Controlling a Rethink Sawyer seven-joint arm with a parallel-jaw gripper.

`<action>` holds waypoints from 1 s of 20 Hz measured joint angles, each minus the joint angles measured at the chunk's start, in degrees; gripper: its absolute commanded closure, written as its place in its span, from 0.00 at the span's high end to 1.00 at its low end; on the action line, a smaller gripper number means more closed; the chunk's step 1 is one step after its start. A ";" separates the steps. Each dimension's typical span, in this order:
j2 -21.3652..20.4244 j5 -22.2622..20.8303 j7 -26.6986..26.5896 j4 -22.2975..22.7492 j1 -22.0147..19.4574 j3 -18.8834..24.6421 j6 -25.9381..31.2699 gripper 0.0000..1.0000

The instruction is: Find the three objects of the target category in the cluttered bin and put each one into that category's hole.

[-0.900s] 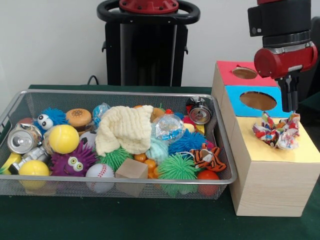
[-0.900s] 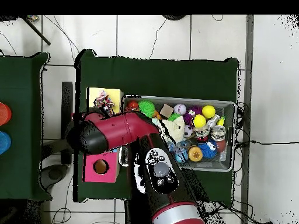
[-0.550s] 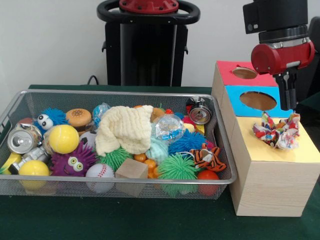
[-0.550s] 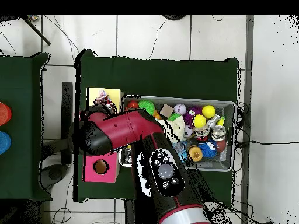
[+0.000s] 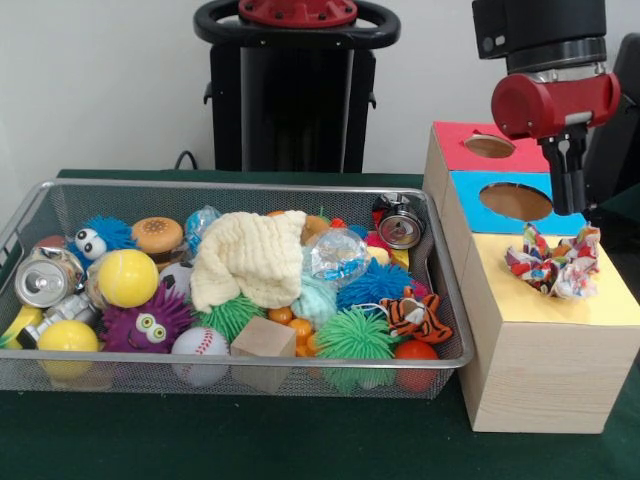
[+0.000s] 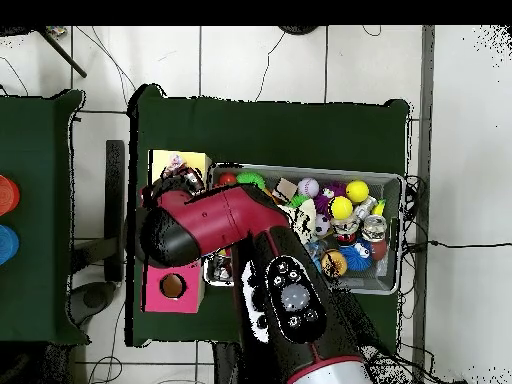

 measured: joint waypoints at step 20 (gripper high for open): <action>2.71 -0.36 0.00 -0.82 7.86 -4.41 -0.01 0.00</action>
